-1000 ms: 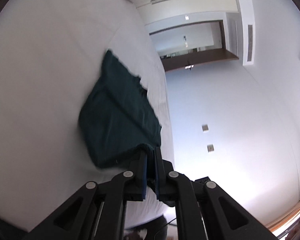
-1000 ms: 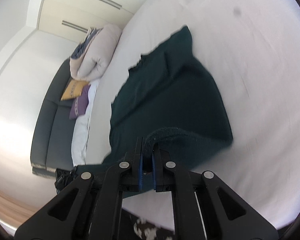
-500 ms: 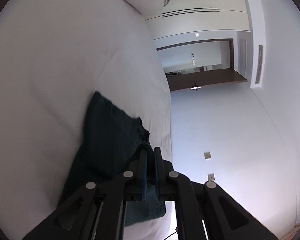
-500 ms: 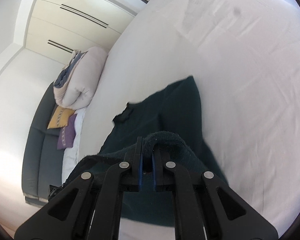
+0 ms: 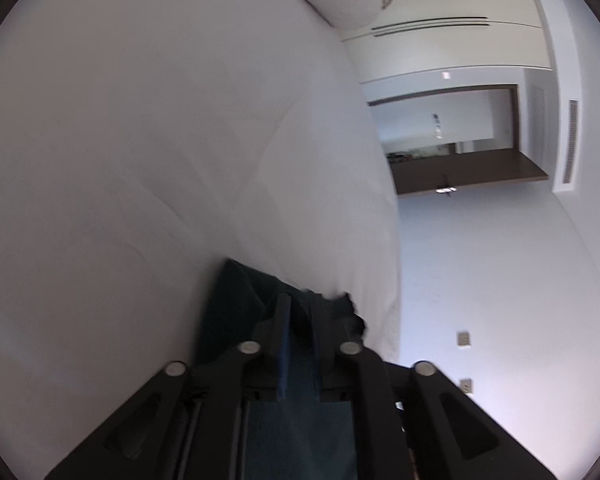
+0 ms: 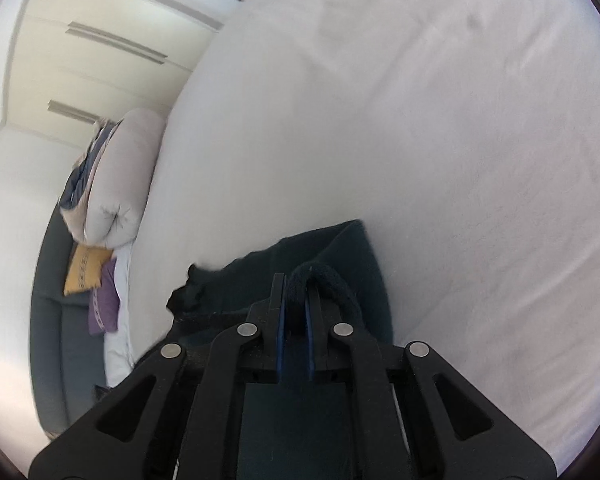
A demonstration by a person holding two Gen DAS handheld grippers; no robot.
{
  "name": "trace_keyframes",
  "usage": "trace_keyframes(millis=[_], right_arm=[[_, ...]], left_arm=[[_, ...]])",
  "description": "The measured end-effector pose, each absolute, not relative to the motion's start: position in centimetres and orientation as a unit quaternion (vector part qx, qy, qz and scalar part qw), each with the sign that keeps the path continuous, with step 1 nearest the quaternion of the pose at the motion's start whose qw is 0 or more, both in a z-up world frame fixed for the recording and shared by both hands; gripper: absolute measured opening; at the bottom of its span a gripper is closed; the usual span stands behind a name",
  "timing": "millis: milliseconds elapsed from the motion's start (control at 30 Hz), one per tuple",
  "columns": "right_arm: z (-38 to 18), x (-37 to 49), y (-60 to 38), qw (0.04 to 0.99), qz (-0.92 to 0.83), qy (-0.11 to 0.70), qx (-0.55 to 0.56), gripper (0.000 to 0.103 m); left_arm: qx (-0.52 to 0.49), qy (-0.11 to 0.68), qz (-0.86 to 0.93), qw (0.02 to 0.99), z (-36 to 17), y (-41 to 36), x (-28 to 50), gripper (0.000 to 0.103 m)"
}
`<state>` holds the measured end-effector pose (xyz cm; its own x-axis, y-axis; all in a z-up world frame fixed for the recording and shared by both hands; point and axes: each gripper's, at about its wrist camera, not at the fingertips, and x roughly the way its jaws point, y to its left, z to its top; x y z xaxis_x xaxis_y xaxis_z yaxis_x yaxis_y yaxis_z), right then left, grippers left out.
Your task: Fold small clothes
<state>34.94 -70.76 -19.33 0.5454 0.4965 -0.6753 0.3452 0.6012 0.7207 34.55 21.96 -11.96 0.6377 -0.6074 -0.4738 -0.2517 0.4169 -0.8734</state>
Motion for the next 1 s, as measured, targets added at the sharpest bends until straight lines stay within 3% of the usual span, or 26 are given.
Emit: trace_keyframes(millis=[33,67,133,167,267,467,633,800,1000], right_arm=[[-19.9,35.3,-70.9,0.754,0.048,0.476,0.45,0.013],[-20.0,35.4,-70.8,0.756,0.052,0.471,0.451,0.017],[-19.8,35.3,-70.6,0.767,0.06,0.462,0.441,0.029],[-19.5,35.2,-70.5,0.773,0.065,0.457,0.435,0.046],[-18.6,34.3,-70.7,0.787,0.065,0.429,0.439,0.081],[-16.8,31.5,-71.3,0.809,0.046,0.424,0.404,0.082],[-16.3,27.1,-68.5,0.838,0.048,0.459,0.289,0.079],[-16.1,23.6,-65.7,0.862,0.047,0.463,0.201,0.063],[-17.4,21.4,-65.1,0.856,0.031,0.491,0.156,0.041]], left_arm=[[-0.53,0.407,-0.11,0.736,-12.3,22.1,34.5,0.049],[-0.535,0.405,-0.108,0.734,-12.4,22.2,34.3,0.063],[-0.534,0.395,-0.108,0.74,-12.1,22.5,33.4,0.071],[-0.526,0.395,-0.109,0.746,-11.8,22.5,32.9,0.071],[-0.509,0.396,-0.124,0.754,-11.2,22.0,31.0,0.071],[-0.431,0.42,-0.126,0.789,-11.0,20.1,26.2,0.071],[-0.381,0.436,-0.117,0.807,-11.9,19.2,23.2,0.071],[-0.351,0.442,-0.105,0.819,-12.2,18.5,21.5,0.07],[-0.319,0.454,-0.097,0.826,-12.2,17.9,20.9,0.047]])
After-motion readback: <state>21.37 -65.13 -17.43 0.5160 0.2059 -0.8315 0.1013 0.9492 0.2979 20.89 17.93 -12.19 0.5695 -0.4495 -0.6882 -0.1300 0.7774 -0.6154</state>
